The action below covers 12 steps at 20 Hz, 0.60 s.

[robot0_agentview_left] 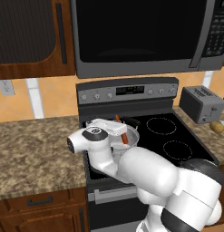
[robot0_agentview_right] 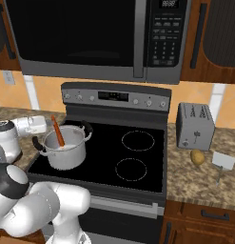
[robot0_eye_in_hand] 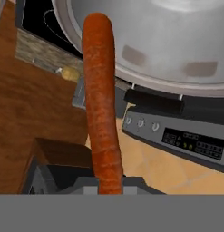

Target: Put the carrot and potato in the pot. Retrieve the spatula and lightly stir the vegetables in the pot.

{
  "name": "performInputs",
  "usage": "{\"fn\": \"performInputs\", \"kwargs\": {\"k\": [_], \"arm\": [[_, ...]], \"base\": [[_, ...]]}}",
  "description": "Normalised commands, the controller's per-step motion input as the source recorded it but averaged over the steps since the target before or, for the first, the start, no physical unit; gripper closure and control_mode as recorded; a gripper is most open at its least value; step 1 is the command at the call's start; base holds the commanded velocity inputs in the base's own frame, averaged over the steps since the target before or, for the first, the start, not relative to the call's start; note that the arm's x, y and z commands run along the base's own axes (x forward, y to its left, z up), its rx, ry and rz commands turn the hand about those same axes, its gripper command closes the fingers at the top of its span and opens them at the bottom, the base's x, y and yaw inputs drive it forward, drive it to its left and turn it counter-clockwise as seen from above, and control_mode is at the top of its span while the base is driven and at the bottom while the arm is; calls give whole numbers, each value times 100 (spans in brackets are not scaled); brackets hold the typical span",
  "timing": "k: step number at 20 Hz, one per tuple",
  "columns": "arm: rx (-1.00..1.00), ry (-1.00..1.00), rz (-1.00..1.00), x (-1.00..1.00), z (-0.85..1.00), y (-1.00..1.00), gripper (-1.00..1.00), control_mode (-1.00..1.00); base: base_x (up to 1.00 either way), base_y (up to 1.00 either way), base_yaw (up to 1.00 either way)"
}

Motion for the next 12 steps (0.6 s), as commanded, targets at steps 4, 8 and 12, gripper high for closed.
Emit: {"fn": "performInputs", "kwargs": {"k": [4,8,12], "arm": [[8,0,6,9,-39,0,100,-100],[5,0,3,0,-41,0,100,-100],[2,0,0,0,1,0,-100,-100]], "base": [[0,0,0],[0,0,0],[0,0,0]]}}
